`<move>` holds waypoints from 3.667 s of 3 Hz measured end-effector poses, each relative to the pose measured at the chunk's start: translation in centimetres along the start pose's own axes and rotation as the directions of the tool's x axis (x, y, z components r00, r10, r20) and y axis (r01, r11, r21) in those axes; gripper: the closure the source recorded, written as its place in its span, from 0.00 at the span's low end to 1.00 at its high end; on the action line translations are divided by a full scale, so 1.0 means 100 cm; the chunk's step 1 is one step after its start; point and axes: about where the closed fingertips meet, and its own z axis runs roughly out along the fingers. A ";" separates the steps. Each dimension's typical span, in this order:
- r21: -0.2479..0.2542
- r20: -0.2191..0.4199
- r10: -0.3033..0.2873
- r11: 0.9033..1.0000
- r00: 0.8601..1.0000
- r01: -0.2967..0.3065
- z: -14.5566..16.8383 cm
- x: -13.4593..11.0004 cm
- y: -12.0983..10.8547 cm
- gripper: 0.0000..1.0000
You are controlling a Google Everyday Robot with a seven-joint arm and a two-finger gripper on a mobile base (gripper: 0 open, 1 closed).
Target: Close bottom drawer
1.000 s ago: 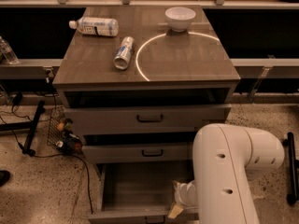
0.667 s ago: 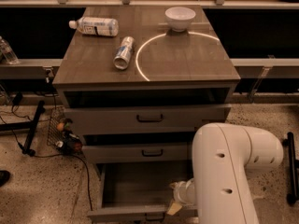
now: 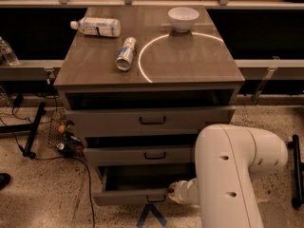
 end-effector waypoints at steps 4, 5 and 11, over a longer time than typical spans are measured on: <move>0.071 -0.014 0.031 0.997 0.999 -0.030 -0.068 0.033 -0.004 1.00; 0.016 -0.019 0.045 0.999 0.999 -0.044 -0.040 0.047 0.022 1.00; 0.220 0.173 0.010 0.974 0.985 -0.049 0.006 0.002 -0.089 1.00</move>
Offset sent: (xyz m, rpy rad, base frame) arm 0.0103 -0.0432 0.0774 0.0408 -0.1365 -0.0867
